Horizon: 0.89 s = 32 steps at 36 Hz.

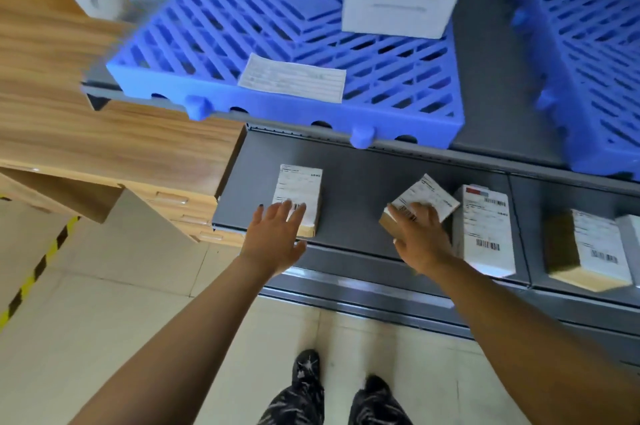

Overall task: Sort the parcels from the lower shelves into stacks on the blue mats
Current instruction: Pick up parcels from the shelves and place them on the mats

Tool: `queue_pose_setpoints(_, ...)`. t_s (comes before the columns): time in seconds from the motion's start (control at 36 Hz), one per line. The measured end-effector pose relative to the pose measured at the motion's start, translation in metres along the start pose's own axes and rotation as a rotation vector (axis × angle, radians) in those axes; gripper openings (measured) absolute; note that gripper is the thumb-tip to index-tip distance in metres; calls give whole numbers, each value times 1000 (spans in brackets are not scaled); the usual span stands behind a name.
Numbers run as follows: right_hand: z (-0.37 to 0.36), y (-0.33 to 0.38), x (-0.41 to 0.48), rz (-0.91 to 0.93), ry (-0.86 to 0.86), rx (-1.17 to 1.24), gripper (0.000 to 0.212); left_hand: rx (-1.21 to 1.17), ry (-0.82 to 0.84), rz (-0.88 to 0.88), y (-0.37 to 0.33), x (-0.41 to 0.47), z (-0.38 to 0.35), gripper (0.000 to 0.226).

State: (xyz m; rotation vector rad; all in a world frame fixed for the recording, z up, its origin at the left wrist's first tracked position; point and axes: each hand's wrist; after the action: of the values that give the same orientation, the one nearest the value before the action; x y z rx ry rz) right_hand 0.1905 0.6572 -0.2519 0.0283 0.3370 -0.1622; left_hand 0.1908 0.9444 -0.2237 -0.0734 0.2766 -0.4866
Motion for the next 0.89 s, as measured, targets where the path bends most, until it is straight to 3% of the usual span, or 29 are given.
queue_pose_setpoints(0.31, -16, 3, -29, 85, -68, 13, 95, -36, 17, -60, 5, 34, -17, 69)
queue_pose_setpoints(0.42, -12, 12, -22, -8, -153, 13, 83, 5, 43, -85, 8, 47, -18, 69)
queue_pose_setpoints(0.53, -18, 25, -17, -102, -29, 60, 73, 26, 56, -95, 13, 51, -22, 70)
queue_pose_setpoints(0.67, -32, 33, -23, -54, -50, 63, 57, 18, 17, -110, 14, 47, -29, 61)
queue_pose_setpoints(0.89, -30, 25, -46, 45, -168, 72, 48, 14, -90, -123, 5, 24, -32, 49)
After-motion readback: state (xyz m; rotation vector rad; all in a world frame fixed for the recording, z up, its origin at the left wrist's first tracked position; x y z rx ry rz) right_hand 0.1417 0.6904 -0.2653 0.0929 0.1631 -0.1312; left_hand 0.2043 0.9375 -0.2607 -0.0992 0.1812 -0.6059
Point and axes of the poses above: each hand's wrist, its own x-axis towards the middle knuckle, its own z-axis out of the back of the hand, y = z × x, and after that the axes turned 11 degrees about -z, right-handed
